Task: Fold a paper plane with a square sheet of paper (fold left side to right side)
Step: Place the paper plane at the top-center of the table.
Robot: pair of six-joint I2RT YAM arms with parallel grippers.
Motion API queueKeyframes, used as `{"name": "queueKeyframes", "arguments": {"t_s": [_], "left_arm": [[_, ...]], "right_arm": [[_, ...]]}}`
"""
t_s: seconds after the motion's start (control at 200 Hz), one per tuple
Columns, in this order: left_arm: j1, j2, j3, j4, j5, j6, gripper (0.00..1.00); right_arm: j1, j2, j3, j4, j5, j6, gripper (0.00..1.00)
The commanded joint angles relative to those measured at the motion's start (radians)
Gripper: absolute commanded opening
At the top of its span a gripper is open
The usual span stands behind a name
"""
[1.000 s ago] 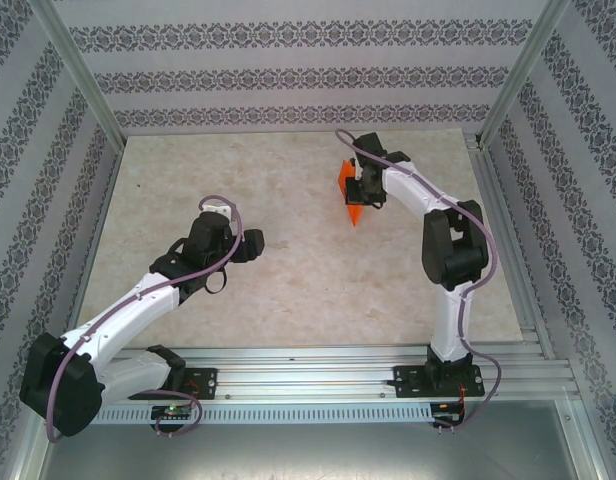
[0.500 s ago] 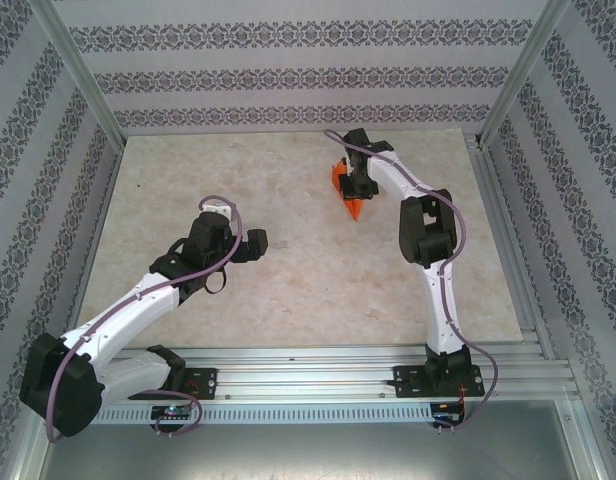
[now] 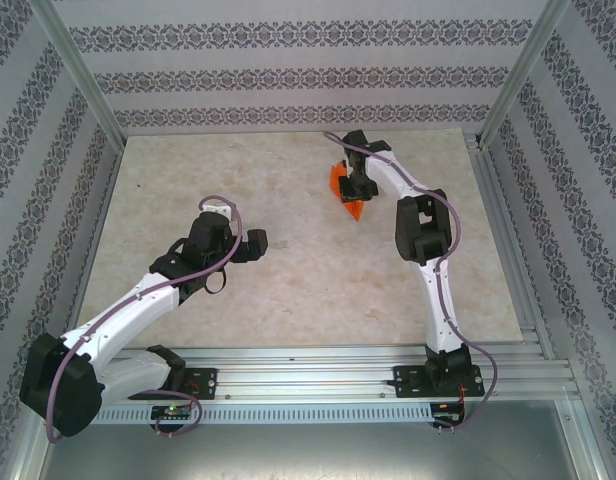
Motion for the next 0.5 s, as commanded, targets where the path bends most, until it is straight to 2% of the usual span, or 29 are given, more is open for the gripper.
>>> {"name": "queueKeyframes", "arguments": {"t_s": [0.0,0.3,0.5], "left_arm": [[0.012,-0.002,0.004,-0.023,-0.012,0.015,1.00],[0.011,-0.002,0.005,-0.034,-0.017,0.015,1.00],[0.012,-0.008,0.007,-0.034,-0.025,0.007,1.00]], "right_arm": [[0.013,0.033,0.035,-0.041,0.033,-0.002,0.30],[0.025,-0.007,0.052,-0.054,0.043,0.006,0.32],[0.053,-0.121,0.050,-0.081,0.078,-0.002,0.40]]}}
